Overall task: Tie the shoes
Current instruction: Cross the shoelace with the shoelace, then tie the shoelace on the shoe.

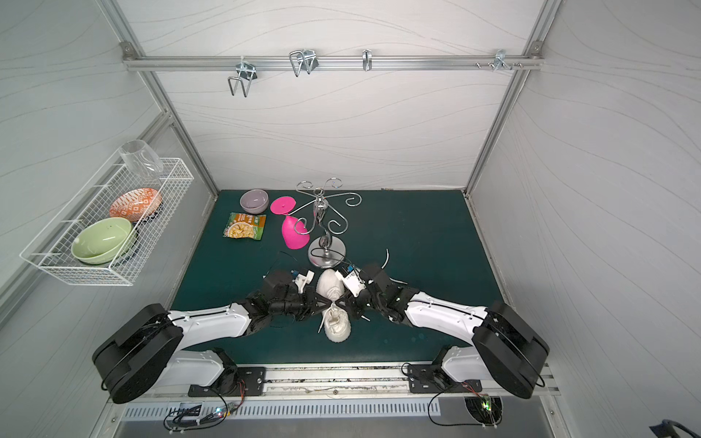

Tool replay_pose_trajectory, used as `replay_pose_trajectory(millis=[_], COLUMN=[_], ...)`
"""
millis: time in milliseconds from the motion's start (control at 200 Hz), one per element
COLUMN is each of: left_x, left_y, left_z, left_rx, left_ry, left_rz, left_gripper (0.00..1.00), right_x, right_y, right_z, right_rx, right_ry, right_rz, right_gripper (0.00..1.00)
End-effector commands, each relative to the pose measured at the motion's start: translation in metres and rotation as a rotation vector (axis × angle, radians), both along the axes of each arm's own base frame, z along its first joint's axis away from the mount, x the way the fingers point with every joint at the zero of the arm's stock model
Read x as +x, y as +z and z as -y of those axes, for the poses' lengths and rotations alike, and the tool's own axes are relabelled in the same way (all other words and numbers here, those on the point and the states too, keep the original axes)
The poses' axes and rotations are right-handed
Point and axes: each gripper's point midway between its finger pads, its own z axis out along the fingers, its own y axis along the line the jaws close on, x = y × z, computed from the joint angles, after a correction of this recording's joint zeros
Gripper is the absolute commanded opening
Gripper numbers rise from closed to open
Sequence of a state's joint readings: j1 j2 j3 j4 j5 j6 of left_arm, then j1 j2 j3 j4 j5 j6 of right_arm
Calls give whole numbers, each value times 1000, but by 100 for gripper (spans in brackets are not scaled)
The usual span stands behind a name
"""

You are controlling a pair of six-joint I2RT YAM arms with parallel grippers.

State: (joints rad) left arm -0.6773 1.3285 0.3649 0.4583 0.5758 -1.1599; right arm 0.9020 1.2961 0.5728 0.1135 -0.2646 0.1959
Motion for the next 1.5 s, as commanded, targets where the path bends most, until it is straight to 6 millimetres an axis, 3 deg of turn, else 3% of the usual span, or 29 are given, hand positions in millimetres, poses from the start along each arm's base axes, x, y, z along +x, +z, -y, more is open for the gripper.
replay_pose_trajectory(millis=[0, 130, 270, 465, 615, 780, 925, 1195, 1495], left_x=[1, 2, 2, 2, 2, 2, 2, 1, -1], left_y=[2, 3, 3, 3, 3, 4, 4, 4, 4], left_z=[1, -1, 0, 1, 1, 1, 2, 2, 2], left_rx=[-4, 1, 1, -4, -4, -5, -6, -9, -11], left_ry=[1, 8, 6, 1, 1, -2, -3, -6, -10], left_rz=[27, 31, 30, 30, 31, 30, 32, 32, 26], left_gripper=[0, 0, 0, 0, 0, 0, 0, 0, 0], right_x=[5, 9, -7, -32, -37, -34, -29, -25, -18], right_y=[-2, 13, 32, 25, 21, 15, 13, 17, 18], right_z=[14, 25, 20, 3, -12, -19, -22, -24, -20], right_rx=[-37, -24, 52, 28, 24, 20, 17, 23, 17], right_ry=[-59, -126, -80, 42, 87, 90, 80, 67, 24], right_rz=[9, 14, -5, -15, -20, -20, -11, 8, 31], right_gripper=[30, 40, 48, 56, 56, 49, 36, 32, 0])
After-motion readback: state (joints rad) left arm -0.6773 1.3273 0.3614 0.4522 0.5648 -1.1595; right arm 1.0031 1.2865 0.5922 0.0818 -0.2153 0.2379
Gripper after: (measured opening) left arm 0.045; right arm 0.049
